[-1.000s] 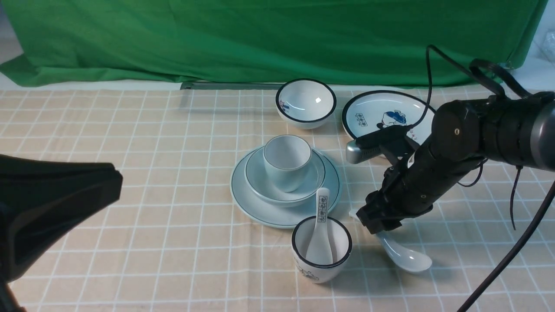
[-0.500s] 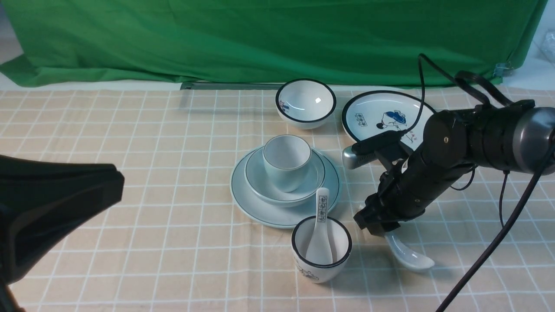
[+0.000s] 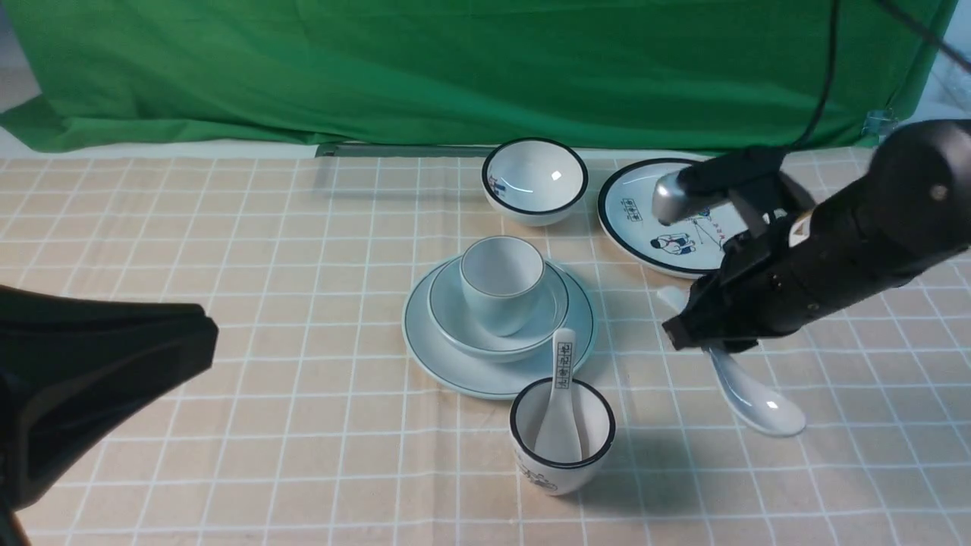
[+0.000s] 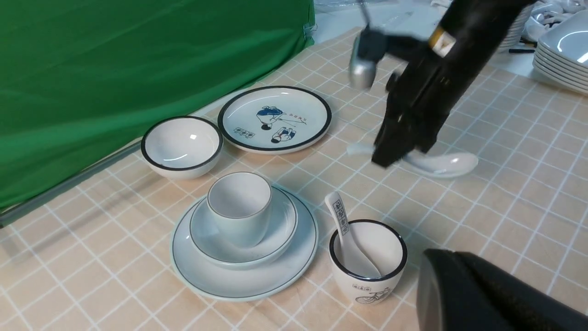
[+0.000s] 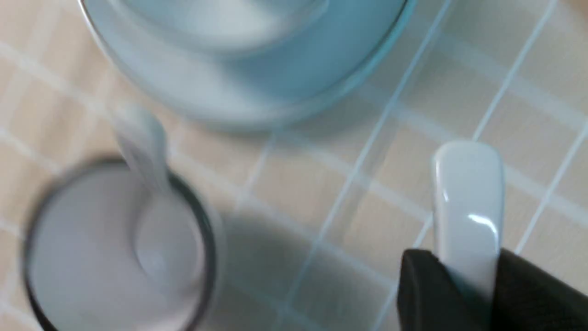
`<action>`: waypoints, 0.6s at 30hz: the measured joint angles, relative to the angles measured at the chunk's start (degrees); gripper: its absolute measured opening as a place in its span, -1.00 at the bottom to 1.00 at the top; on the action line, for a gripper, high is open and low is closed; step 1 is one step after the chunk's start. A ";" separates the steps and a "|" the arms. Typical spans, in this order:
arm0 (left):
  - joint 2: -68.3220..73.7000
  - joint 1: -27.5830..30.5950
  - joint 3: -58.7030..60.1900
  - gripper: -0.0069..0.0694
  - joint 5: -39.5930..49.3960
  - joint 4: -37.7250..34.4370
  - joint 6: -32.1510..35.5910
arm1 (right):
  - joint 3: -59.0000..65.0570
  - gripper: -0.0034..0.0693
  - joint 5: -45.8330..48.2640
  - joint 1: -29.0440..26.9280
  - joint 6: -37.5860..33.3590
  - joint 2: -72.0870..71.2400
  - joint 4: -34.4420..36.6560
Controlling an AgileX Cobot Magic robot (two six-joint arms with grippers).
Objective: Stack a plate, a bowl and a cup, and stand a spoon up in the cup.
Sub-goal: Use the right arm to put the blue soup spoon into the blue teacup in the middle
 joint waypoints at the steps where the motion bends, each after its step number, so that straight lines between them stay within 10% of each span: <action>1: 0.00 0.00 0.00 -0.82 0.00 0.16 0.00 | 2.73 -0.45 -5.90 0.59 0.05 -2.47 1.86; 11: 0.00 0.00 0.00 -0.82 0.00 1.54 0.00 | 11.22 -0.45 -62.73 15.09 1.57 0.59 2.06; 18: 0.00 0.00 0.00 -0.82 0.00 1.75 0.00 | -1.02 -0.45 -69.78 16.40 5.69 15.90 -3.35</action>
